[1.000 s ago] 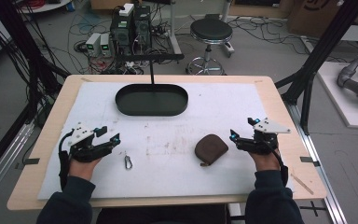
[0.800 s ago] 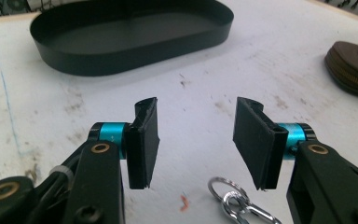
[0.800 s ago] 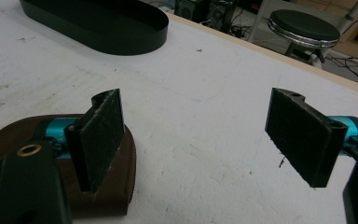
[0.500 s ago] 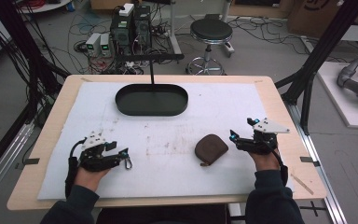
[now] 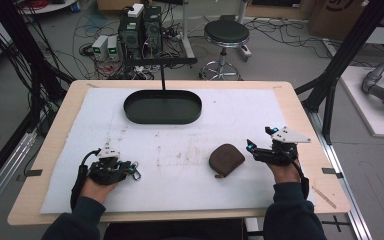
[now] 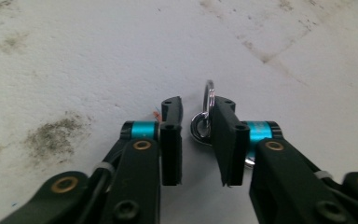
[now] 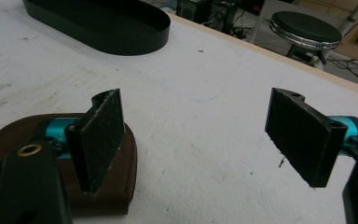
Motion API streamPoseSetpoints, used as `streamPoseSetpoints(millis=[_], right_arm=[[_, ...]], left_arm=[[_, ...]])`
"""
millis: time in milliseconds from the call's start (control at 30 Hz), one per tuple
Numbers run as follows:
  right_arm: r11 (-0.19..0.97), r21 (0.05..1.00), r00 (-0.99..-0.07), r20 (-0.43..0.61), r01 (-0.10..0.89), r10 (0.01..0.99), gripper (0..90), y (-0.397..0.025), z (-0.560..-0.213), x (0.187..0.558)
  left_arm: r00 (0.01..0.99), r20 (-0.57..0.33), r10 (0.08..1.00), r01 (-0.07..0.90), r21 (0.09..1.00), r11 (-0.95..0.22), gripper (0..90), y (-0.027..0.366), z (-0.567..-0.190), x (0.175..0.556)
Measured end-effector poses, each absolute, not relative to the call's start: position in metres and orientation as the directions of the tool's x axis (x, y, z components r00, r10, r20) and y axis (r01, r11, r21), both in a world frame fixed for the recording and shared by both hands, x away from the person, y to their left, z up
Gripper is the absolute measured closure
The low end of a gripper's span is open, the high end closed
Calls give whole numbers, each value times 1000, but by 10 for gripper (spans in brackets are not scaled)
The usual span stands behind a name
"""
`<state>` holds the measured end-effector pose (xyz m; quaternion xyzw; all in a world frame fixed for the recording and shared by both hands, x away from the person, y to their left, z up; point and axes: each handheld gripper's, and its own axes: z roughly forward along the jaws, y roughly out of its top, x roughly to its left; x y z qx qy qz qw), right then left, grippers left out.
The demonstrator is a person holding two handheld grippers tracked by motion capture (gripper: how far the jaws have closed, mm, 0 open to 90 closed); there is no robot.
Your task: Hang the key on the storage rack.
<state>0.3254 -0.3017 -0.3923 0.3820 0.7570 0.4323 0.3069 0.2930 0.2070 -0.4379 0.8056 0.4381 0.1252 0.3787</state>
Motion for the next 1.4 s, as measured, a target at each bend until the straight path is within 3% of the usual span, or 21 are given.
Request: streamPoseSetpoints(millis=[100, 400, 733, 767, 1167, 1200, 1267, 1400], right_arm=[[334, 888, -520, -133, 316, 844, 199, -301, -392, 325], [346, 884, -526, -142, 314, 839, 200, -299, -393, 325], [347, 883, -528, -141, 316, 838, 200, -299, -393, 326], [347, 884, -527, -142, 313, 838, 200, -299, -393, 326], [350, 883, -529, -144, 313, 836, 201, -299, -393, 326], [349, 882, -527, -142, 317, 838, 201, -299, -393, 326], [348, 882, -527, -141, 317, 838, 201, -299, -393, 326], [353, 880, -527, -145, 318, 837, 201, -298, -394, 326]], left_arm=[[600, -126, 790, 604, 719, -344, 813, 209, -438, 295], [631, -117, 767, 581, 726, -368, 760, 207, -439, 298], [643, -122, 756, 593, 705, -390, 835, 201, -434, 301], [643, -122, 756, 593, 705, -390, 879, 201, -434, 301], [632, -140, 762, 608, 700, -375, 878, 198, -433, 301], [631, -141, 763, 603, 707, -369, 855, 198, -434, 301], [614, -139, 777, 604, 716, -350, 684, 199, -436, 302], [617, -129, 776, 587, 733, -345, 596, 199, -440, 304]])
